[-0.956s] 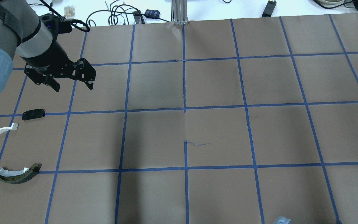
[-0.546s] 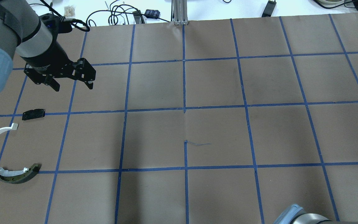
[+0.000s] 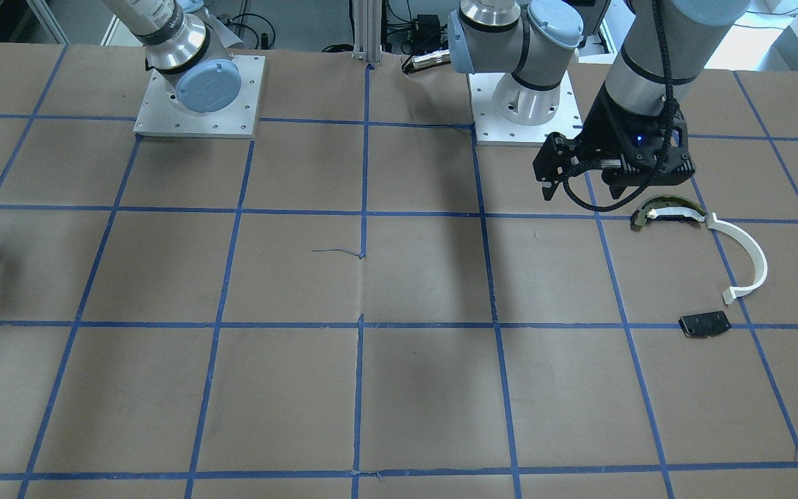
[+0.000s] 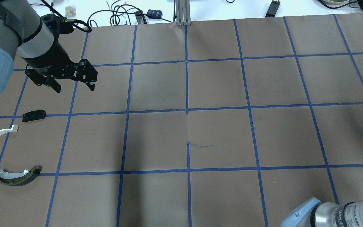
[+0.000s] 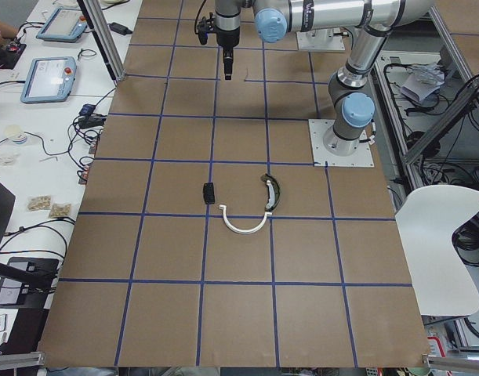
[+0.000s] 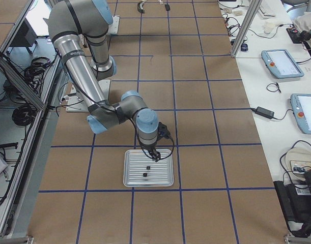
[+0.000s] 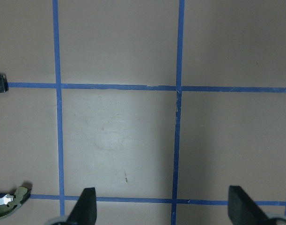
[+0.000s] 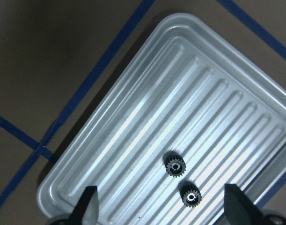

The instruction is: Place bearing gear from tray to pile

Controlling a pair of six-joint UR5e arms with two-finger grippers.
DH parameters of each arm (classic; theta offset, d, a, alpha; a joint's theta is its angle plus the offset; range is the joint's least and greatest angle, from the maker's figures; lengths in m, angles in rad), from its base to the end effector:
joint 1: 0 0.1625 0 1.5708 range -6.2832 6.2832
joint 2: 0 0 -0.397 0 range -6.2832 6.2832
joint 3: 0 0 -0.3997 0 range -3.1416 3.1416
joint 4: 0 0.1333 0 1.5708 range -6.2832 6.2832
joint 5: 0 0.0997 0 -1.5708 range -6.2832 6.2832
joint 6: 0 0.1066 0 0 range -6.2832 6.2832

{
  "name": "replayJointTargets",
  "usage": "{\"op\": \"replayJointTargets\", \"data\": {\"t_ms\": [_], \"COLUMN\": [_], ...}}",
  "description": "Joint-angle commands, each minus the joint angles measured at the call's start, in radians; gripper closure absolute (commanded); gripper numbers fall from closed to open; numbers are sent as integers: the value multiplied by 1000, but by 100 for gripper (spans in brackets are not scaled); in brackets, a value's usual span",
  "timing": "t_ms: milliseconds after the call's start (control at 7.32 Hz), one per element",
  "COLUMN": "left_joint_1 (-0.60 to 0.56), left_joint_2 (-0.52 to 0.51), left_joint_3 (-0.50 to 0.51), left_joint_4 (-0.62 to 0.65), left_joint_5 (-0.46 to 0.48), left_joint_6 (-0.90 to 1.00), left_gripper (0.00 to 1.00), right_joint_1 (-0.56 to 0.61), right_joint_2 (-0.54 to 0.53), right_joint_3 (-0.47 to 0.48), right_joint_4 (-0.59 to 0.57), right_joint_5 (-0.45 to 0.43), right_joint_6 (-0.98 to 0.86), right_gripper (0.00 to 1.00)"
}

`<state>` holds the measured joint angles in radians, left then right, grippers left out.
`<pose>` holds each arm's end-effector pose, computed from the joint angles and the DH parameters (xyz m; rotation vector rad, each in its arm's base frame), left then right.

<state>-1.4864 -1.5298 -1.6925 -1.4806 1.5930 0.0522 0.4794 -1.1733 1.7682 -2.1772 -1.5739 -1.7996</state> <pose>-0.0898 -0.4922 0.4213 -0.0504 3.1184 -0.0124 -0.4583 -0.3881 0.1991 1.0852 -2.9356 -0.0026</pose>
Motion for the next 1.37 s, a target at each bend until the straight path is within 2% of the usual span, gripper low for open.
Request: {"op": "replayJointTargets", "data": {"t_ms": [0,137,956,1229], "left_joint_1": [0,0,-6,3], "left_joint_2": [-6,-3,-15,-16], "left_joint_3": [0,1,-1,7], "left_joint_4": [3,2,34,42], "left_joint_5": [-2,-1,-4,-2], "left_joint_6": [0,-2,-14,-11], "left_gripper": [0,0,0,0], "right_joint_1": [-27,-31,-30,-30], "right_joint_2": [88,98,125,124], "right_joint_3": [2,-3,-7,-7], "right_joint_4": [-107,-105,-112,-110], "right_joint_5": [12,12,84,86], "right_joint_6": [-101,-99,-195,-193], "right_gripper": [12,19,37,53]}}
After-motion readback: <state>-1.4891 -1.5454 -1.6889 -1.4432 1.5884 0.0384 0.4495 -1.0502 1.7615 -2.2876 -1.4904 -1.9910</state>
